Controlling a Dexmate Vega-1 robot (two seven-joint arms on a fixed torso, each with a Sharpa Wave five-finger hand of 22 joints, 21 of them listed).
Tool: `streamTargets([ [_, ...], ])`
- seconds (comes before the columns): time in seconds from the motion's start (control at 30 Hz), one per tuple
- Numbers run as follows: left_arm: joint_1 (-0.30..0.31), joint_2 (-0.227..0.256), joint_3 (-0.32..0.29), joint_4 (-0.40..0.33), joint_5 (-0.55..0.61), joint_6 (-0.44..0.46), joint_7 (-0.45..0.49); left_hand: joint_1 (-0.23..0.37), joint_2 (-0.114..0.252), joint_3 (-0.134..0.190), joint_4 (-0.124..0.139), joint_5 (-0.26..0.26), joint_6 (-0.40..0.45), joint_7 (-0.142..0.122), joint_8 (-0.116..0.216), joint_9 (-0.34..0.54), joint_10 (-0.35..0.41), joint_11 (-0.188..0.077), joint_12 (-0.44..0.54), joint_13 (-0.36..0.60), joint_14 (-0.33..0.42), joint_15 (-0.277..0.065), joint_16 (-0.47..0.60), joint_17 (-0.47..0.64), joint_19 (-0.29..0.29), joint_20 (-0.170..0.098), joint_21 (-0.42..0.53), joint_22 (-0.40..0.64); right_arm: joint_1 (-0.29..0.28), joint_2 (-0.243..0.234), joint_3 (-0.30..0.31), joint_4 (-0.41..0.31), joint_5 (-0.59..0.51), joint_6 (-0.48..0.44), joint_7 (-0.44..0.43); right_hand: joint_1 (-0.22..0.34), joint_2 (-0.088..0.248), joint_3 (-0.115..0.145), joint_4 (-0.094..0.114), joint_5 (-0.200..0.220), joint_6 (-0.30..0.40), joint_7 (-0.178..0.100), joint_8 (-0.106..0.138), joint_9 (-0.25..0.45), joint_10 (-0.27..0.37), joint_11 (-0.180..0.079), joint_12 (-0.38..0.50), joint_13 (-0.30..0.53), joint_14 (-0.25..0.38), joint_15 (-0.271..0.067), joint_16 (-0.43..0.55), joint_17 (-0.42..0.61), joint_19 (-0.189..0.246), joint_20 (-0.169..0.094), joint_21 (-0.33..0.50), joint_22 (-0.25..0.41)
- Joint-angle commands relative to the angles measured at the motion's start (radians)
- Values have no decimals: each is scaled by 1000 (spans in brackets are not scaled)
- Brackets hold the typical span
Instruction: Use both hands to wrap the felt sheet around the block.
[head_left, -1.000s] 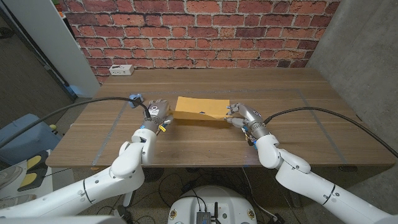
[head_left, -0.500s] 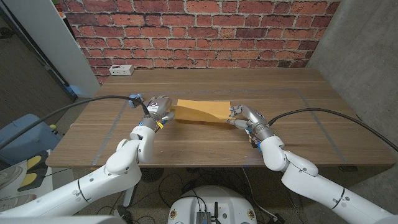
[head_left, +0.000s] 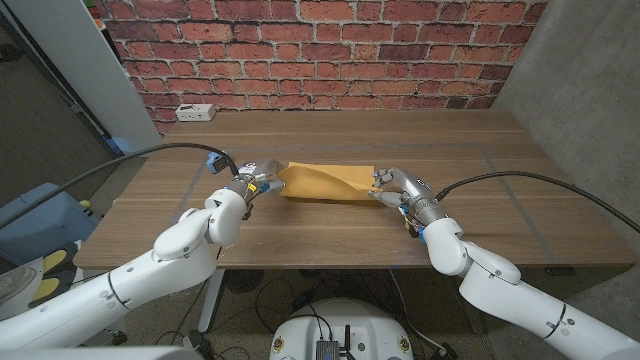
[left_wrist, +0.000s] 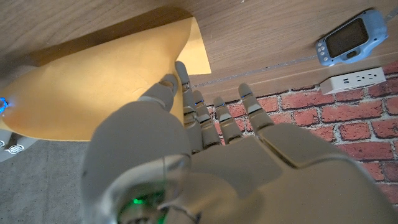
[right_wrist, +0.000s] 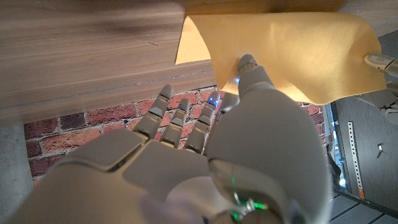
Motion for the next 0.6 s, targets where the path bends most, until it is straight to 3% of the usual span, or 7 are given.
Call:
streamTargets([
  [0.03, -83, 23, 0, 17, -105, -13, -96, 1, 19, 16, 16, 5, -21, 8, -5, 13, -2, 18, -9, 4, 7, 12, 0, 4, -5, 5, 6, 5, 61, 3, -21, 37, -9, 18, 43, 0, 0, 8, 2, -6, 106, 83, -2, 5, -6, 3, -8, 5, 7, -79, -2, 2, 2, 4, -4, 3],
  [0.3, -135, 19, 22, 51, -141, -17, -114, 1, 16, 32, 22, 5, -20, 19, 3, 29, 8, 20, -12, 6, 15, 14, -3, 2, -2, -2, 11, 8, 131, 24, -50, 96, -9, 53, 86, -2, 0, 10, 3, -9, 106, 84, -5, 6, -7, 2, -10, 6, 7, -78, -2, 2, 3, 5, -7, 3],
  [0.4, -149, 13, 11, 75, -193, -35, -128, -3, 18, 49, 33, 6, -25, 17, 10, 48, 16, 35, -16, 9, 47, 38, 4, 4, 8, -7, 21, 11, 153, 33, -58, 113, -10, 55, 101, -3, 0, 12, 3, -11, 105, 84, -7, 6, -8, 4, -12, 6, 6, -77, -2, 2, 3, 5, -8, 3],
  [0.6, -163, 6, -12, 121, -288, -74, -128, -6, 23, 78, 48, 9, -44, 29, 19, 76, 18, 62, -26, 12, 83, 46, 8, 5, 31, -6, 39, 17, 189, 45, -72, 135, -17, 60, 120, -4, 1, 15, 4, -14, 100, 89, -11, 7, -16, 7, -17, 7, 6, -74, -3, 3, 4, 8, -11, 3],
])
